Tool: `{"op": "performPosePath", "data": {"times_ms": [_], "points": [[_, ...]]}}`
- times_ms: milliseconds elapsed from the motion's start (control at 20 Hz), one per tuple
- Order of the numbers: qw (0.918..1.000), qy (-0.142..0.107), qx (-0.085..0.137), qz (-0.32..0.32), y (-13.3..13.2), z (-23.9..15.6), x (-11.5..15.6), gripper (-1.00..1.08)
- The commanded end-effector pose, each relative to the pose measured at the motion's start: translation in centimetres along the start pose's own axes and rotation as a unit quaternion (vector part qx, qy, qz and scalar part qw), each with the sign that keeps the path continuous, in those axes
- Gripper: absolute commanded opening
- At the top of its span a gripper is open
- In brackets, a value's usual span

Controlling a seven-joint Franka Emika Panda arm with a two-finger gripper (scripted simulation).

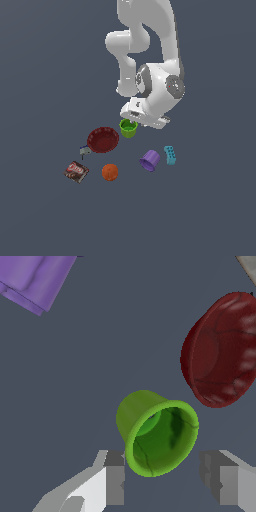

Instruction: Pick up a designated object from a clutter of objects.

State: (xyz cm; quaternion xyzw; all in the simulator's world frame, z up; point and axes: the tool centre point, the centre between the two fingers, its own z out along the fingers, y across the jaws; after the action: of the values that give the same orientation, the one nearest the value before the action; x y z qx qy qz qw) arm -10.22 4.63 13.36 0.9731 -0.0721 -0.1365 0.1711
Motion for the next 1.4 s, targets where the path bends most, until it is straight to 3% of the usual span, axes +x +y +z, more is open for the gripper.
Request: {"op": "performPosePath", "data": {"times_ms": [0,450,1350], "points": [[0.9999,-0.004,-0.014,0.004,-0.7,1.3,-0.8,0.28],[0.999,-0.01,-0.041,0.011,-2.0,3.7,-2.4,0.28],[0.999,-0.011,-0.042,0.011,-1.8,6.7,-2.7,0.28]]}}
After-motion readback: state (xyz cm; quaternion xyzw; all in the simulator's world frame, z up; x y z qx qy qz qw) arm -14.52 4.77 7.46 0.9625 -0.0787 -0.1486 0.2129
